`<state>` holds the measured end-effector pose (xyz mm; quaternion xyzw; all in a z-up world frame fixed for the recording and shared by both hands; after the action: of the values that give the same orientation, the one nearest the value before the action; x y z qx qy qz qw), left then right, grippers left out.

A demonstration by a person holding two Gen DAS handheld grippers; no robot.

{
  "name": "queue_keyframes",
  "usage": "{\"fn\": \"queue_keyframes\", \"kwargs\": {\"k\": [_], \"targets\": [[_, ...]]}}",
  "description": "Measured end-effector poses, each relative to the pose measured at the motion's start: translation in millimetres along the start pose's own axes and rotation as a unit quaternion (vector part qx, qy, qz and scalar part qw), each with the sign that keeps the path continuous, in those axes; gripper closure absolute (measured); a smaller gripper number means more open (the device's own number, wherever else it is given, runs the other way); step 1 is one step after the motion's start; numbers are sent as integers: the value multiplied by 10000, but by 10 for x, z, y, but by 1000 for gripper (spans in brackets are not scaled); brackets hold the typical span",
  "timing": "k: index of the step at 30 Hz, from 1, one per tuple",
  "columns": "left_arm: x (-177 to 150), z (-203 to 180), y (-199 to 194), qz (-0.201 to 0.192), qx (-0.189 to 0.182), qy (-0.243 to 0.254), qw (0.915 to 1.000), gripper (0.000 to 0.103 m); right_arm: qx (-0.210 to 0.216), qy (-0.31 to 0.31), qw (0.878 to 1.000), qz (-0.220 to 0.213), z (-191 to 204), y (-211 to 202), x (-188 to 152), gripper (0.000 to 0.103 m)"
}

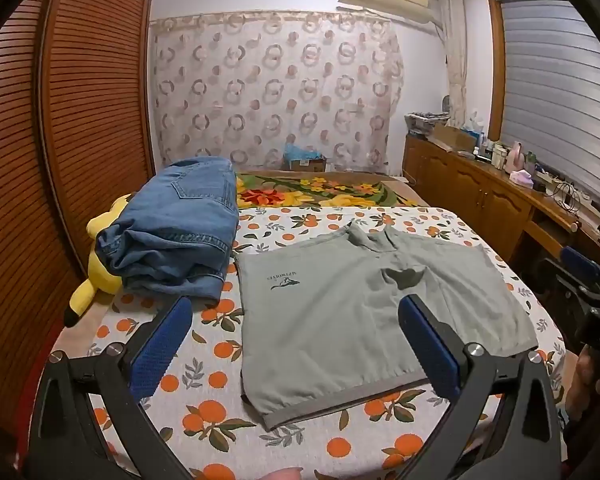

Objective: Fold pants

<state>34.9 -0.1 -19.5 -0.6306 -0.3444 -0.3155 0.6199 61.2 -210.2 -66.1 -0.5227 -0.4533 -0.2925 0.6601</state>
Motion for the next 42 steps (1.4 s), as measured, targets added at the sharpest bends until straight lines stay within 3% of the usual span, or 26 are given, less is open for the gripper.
{"fn": "queue_keyframes", "kwargs": {"k": [42], "targets": [[4,-1,5,-52,39,52,10000,0,-20,-51,10000,-5,18,5,-22,1]]}}
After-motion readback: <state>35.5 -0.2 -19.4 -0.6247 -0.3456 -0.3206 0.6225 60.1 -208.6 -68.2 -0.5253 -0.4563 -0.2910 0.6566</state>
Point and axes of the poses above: each gripper's, at about its wrist camera, not at the fingertips, and y roughly the way its jaws point, z to its left, x to its top, the point moved 4 cm from there along y, roughly the way its jaws point, and after that the axes turned 5 degrees about z, right-handed, at the moved point
